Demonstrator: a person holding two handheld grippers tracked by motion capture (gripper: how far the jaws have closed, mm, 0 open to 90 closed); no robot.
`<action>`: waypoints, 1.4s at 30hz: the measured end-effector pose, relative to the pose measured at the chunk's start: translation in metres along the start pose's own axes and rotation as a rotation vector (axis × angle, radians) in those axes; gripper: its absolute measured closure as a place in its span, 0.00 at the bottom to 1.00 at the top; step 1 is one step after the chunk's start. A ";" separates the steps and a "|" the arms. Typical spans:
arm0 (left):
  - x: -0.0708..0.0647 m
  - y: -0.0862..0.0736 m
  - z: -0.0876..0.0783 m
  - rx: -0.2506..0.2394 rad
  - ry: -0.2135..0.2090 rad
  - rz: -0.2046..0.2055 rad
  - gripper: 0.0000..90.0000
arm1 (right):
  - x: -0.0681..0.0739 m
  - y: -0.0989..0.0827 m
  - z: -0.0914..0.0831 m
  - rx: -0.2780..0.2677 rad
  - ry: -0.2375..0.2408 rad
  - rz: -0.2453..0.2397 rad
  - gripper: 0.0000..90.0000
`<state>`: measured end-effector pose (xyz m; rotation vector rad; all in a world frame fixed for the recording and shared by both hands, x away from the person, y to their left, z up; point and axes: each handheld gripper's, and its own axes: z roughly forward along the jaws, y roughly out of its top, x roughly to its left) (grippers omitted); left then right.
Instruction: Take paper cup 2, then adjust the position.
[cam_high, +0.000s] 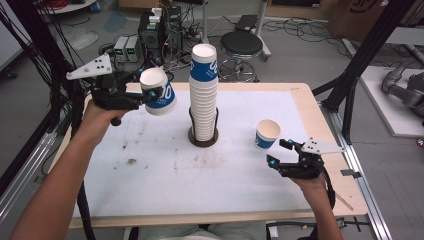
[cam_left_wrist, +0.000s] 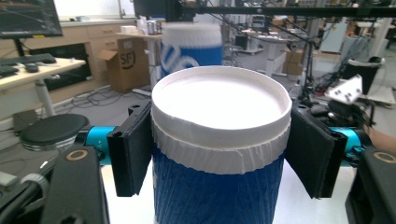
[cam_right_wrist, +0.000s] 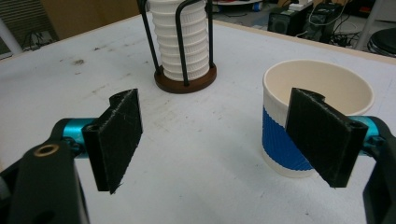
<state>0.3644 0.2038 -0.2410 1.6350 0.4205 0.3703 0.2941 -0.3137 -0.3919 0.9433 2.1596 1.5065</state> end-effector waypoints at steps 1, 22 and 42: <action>-0.002 -0.004 0.000 0.004 -0.004 0.002 0.33 | 0.000 0.000 0.000 0.001 0.002 0.000 0.22; -0.024 -0.084 0.008 0.046 -0.056 -0.035 0.33 | 0.003 0.004 0.016 0.022 0.032 -0.029 0.22; -0.049 -0.115 0.032 0.022 -0.150 -0.063 0.33 | 0.020 0.012 0.029 -0.002 0.114 -0.068 0.22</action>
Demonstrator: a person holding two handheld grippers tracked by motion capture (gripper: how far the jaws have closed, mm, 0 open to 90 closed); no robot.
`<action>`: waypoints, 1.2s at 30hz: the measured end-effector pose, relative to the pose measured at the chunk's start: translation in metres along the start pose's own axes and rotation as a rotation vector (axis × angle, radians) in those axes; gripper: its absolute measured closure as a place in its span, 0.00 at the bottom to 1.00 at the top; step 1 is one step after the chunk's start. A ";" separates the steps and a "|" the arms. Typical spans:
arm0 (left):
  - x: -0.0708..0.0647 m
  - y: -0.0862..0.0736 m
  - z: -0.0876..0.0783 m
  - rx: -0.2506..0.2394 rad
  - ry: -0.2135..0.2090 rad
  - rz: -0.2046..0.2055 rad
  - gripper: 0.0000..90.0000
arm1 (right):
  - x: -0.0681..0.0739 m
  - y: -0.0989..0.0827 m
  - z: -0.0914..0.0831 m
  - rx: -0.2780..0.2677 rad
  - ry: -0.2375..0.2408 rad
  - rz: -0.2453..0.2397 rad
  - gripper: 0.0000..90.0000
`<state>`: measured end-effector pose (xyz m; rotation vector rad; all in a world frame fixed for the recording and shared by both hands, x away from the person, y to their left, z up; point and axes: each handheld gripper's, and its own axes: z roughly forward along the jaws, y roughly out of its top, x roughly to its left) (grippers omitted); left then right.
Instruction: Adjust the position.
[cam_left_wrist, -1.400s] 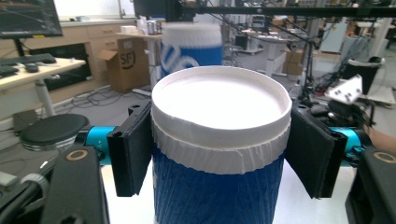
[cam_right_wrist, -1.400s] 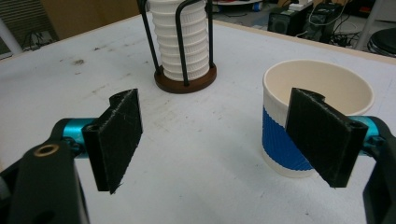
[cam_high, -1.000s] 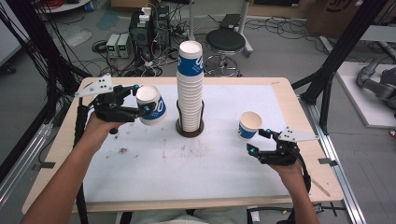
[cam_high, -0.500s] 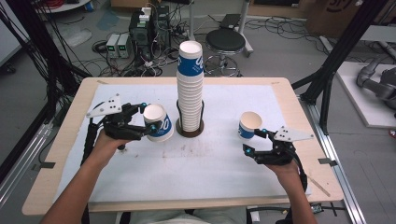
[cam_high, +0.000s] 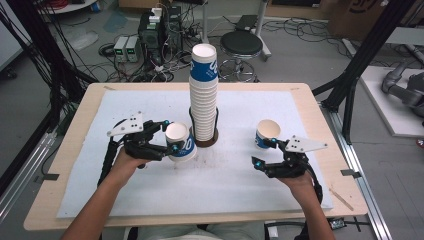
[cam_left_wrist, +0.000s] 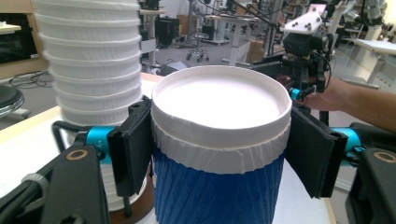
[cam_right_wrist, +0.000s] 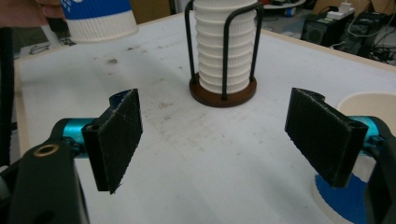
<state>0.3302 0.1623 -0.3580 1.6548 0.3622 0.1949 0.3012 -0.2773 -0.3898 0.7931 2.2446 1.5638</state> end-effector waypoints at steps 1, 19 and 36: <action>-0.001 0.000 0.002 -0.003 -0.008 0.002 0.33 | 0.001 0.001 0.001 -0.004 0.008 0.003 0.22; -0.016 -0.015 0.025 -0.049 -0.128 -0.017 0.33 | 0.038 0.019 0.055 0.005 0.243 -0.075 0.22; -0.027 -0.010 0.051 -0.027 -0.194 0.010 0.33 | 0.051 0.027 0.072 0.004 0.349 -0.077 0.22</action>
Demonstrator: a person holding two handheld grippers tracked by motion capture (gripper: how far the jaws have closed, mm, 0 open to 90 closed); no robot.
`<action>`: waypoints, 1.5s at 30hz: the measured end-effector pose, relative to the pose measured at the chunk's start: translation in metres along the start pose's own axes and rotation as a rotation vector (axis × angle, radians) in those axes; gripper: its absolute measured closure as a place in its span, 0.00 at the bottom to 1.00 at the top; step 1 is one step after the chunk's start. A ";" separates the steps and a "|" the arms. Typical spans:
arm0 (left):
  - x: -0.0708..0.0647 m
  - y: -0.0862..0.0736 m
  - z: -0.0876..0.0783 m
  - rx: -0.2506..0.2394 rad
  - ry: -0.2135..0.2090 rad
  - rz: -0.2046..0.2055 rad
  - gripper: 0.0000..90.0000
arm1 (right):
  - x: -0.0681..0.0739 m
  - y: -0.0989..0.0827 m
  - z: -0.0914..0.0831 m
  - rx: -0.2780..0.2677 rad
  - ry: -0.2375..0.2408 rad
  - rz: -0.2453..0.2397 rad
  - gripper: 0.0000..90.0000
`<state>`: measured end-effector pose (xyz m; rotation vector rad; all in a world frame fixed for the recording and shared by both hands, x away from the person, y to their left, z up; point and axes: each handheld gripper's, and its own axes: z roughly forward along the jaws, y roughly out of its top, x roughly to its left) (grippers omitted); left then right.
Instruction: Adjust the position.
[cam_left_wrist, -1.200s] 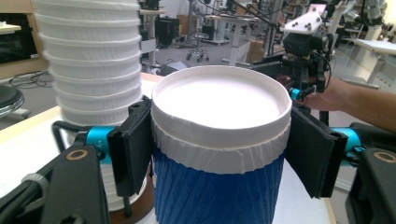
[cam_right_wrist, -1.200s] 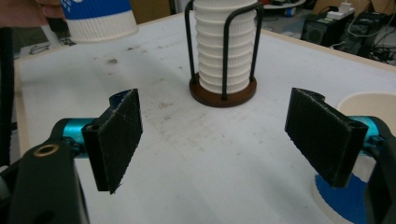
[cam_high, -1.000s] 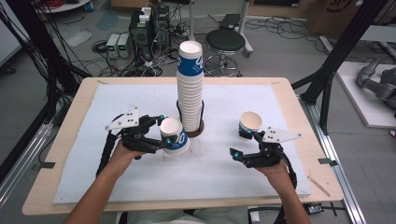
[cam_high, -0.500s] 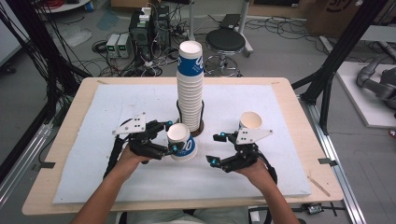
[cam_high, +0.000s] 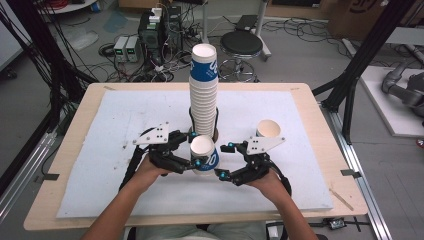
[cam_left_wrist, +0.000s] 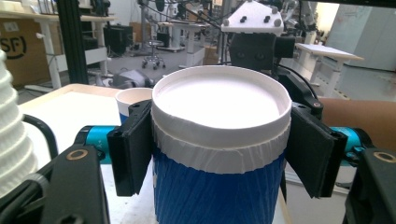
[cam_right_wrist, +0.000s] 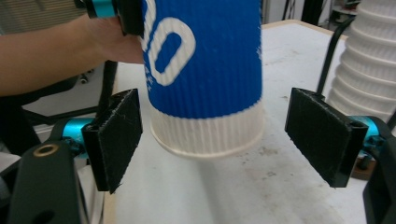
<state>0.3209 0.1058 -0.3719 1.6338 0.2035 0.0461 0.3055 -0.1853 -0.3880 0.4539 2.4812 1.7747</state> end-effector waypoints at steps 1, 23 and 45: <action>0.000 0.000 0.001 0.000 -0.006 -0.001 0.33 | 0.000 0.000 0.000 -0.002 0.005 -0.006 0.22; -0.007 -0.001 0.009 -0.065 -0.057 -0.016 0.33 | 0.005 -0.004 0.009 -0.009 0.055 -0.022 0.23; -0.009 -0.004 0.012 0.042 -0.027 -0.016 0.18 | 0.006 0.000 0.008 0.103 0.057 -0.048 0.39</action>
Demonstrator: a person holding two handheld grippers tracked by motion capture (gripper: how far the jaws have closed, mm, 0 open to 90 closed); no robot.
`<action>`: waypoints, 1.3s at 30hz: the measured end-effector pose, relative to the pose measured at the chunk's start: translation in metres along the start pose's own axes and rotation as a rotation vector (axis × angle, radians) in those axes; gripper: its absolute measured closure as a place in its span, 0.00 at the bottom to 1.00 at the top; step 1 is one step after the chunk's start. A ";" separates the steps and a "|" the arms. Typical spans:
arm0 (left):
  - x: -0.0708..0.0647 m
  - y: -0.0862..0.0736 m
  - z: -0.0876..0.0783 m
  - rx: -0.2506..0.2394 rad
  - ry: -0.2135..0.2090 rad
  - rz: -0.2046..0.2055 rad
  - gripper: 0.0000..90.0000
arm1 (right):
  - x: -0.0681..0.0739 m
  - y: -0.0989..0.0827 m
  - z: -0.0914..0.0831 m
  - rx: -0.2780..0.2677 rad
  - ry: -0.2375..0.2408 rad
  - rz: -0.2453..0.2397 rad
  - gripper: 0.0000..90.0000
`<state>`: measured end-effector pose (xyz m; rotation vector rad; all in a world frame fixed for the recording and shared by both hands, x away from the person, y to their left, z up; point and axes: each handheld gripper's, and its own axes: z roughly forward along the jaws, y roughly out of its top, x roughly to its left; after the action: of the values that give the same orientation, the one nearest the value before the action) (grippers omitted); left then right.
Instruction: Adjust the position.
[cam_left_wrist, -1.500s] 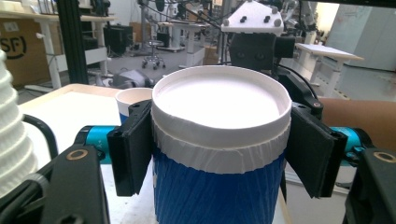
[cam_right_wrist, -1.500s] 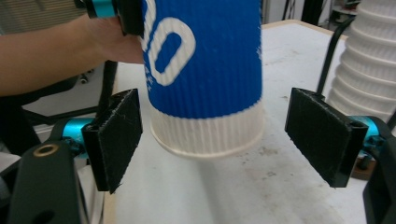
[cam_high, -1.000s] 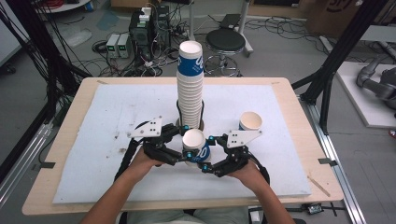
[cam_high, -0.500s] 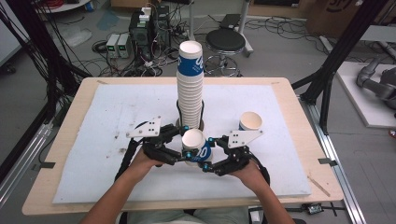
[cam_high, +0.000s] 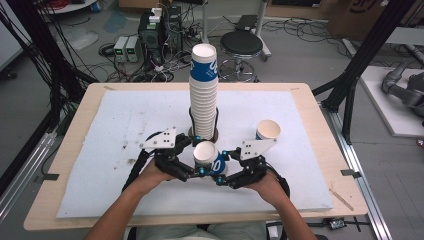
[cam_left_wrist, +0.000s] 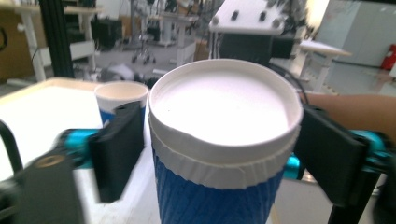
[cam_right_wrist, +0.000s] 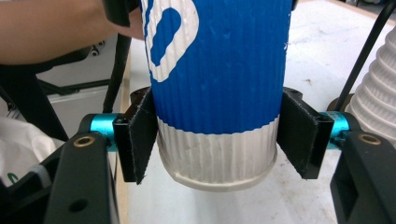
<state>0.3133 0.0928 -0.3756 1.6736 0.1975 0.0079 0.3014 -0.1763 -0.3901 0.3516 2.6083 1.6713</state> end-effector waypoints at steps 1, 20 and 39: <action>0.000 0.000 0.000 0.005 -0.003 0.001 0.18 | -0.001 0.000 0.000 0.010 -0.004 -0.005 0.39; 0.010 0.017 -0.028 0.221 -0.004 0.007 0.18 | -0.003 0.035 0.000 0.330 -0.045 -0.148 0.39; 0.011 0.007 -0.008 0.395 -0.018 0.010 0.18 | 0.006 0.065 0.030 0.685 -0.055 -0.292 0.38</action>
<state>0.3238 0.1013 -0.3685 2.0677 0.1853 -0.0410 0.3110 -0.1219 -0.3441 0.0124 2.9264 0.6443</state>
